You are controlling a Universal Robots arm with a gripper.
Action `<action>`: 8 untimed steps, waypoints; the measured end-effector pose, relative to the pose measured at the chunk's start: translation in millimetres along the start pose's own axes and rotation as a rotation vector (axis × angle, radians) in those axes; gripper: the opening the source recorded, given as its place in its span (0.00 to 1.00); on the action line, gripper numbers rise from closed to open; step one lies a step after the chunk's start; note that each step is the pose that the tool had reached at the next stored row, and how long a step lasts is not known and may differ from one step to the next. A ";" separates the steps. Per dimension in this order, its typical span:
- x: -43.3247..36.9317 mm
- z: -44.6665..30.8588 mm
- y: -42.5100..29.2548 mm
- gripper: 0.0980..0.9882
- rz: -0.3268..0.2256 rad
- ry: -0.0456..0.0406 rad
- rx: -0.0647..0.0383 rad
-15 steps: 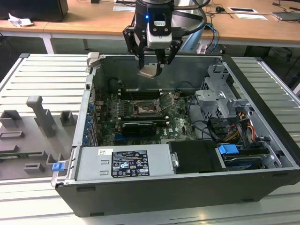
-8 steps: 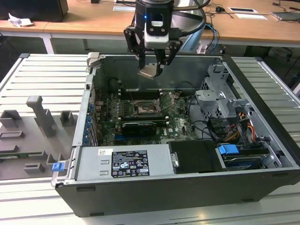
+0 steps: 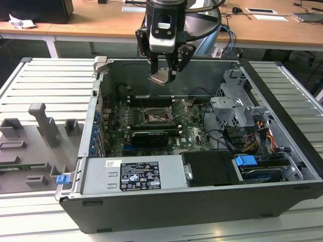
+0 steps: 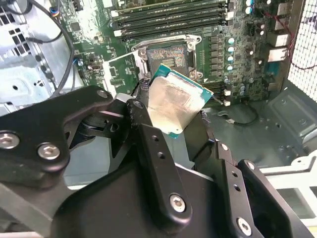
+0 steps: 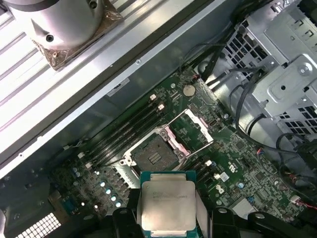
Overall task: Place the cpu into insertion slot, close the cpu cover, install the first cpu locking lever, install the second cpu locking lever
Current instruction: 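Place the cpu into insertion slot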
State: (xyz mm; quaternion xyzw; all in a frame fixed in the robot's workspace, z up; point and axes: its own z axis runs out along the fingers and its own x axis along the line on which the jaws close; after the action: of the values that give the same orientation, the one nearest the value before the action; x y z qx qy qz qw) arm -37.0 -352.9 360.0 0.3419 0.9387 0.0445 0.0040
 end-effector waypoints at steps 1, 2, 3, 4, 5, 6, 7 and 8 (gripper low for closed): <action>0.0 0.2 0.0 0.48 0.015 -0.0013 0.000; 0.0 0.2 0.0 0.48 0.026 -0.0023 -0.001; 0.0 0.4 0.0 0.48 0.040 -0.0035 -0.001; 0.0 0.5 -0.1 0.48 0.050 -0.0044 -0.001; 0.0 0.8 -0.1 0.48 0.067 -0.0058 -0.002; 0.0 0.9 -0.1 0.48 0.081 -0.0071 -0.002; 0.0 1.1 -0.1 0.48 0.091 -0.0079 -0.002; 0.0 1.3 -0.1 0.48 0.099 -0.0086 -0.002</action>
State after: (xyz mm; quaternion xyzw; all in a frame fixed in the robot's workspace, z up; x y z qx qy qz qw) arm -37.0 -352.9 358.7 0.3882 0.9205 0.0442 0.0062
